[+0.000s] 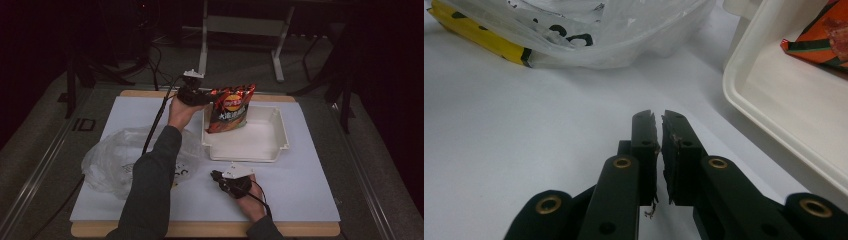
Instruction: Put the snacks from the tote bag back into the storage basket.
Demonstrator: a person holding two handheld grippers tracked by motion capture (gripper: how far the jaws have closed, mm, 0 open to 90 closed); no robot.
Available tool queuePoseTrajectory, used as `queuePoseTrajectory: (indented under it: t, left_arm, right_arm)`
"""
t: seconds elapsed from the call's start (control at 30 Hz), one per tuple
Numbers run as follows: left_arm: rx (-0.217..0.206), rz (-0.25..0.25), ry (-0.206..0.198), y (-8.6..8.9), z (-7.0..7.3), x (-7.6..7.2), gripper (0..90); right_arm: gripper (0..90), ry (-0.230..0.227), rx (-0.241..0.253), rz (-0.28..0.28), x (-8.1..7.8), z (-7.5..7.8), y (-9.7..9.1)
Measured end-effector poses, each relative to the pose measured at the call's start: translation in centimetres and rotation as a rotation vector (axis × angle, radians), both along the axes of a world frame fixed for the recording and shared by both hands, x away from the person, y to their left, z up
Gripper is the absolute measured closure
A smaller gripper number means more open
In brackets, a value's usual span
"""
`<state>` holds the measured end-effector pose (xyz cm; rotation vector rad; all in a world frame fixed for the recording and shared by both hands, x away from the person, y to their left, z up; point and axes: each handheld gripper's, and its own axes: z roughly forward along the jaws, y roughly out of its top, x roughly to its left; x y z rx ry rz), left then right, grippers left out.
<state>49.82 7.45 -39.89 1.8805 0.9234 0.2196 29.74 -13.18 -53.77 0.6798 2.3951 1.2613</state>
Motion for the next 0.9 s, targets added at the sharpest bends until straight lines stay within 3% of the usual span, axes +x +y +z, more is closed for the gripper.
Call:
queuePoseTrajectory:
  t: [0.23, 0.4, 0.47, 0.6, 0.9]
  left_arm:
    - [-0.007, 0.013, -0.009, 0.2, -0.3, -0.6, 58.2]
    - [0.027, 0.007, -0.022, -0.4, -0.2, -0.9, 55.7]
    - [0.054, 0.023, -0.03, -0.7, -0.2, -0.9, 54.1]
    - [0.065, 0.083, -0.03, -0.7, -0.3, -0.8, 54.0]
    - [0.109, 0.119, -0.024, -0.9, -0.4, -0.7, 55.5]
  right_arm:
    - [83.7, 0.001, -0.004, 0.001, 0.0, 0.0, 0.0]
    - [83.6, 0.0, -0.007, 0.0, 0.0, 0.0, 0.1]
    - [83.5, -0.001, -0.008, 0.0, 0.0, 0.0, 0.1]
    - [83.4, -0.004, -0.009, 0.001, 0.0, 0.0, 0.1]
    - [82.8, 0.0, -0.008, 0.0, 0.0, 0.0, 0.1]
